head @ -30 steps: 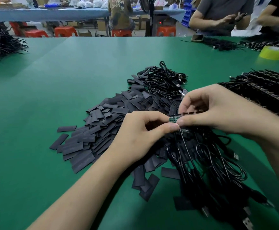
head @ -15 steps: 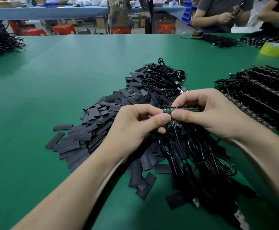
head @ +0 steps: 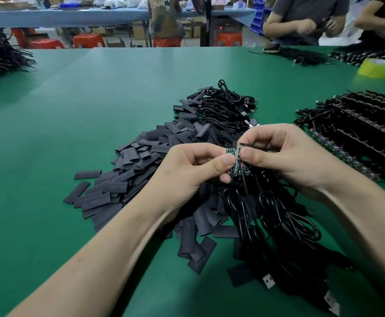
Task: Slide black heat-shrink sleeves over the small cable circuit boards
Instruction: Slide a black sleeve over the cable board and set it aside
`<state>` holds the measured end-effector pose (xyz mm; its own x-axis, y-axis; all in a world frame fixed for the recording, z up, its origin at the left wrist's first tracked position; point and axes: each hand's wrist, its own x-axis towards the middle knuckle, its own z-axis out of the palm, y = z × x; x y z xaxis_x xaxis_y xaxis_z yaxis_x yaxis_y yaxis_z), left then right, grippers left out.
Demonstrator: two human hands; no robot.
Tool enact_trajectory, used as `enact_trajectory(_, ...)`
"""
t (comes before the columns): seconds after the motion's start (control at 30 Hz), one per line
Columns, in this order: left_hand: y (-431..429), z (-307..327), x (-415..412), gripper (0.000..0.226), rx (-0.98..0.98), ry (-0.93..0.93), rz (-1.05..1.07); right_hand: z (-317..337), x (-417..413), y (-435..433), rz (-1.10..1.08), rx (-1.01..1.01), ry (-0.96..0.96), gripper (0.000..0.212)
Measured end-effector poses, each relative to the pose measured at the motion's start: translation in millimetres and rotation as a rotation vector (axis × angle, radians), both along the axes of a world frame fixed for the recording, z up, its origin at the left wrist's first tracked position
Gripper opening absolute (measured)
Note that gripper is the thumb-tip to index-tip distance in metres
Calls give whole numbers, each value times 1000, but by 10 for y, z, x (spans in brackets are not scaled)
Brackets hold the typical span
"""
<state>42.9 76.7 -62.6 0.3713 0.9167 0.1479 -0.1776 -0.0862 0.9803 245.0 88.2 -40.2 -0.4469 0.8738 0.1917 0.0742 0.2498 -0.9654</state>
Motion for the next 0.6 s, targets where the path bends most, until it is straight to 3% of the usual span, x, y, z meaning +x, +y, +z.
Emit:
enact_trajectory(0.2, -19, 27, 7, 11, -30, -41, 36, 108, 307, 65, -118, -14, -98, 20)
enact_trajectory(0.3, -12, 23, 8, 11, -24, -74, 61, 164, 538, 69, -198, -20, -296, 29)
enact_trajectory(0.37, -16, 20, 26, 7, 6, -78, 69, 159, 561, 58, -317, 117, -520, 36)
enact_trajectory(0.43, -27, 18, 44, 2, 51, -80, 89, 153, 438, 27, -390, 270, -563, 35)
enact_trajectory(0.6, -26, 21, 46, 7, 204, 13, 223, 53, 38, -94, -80, 233, -447, 20)
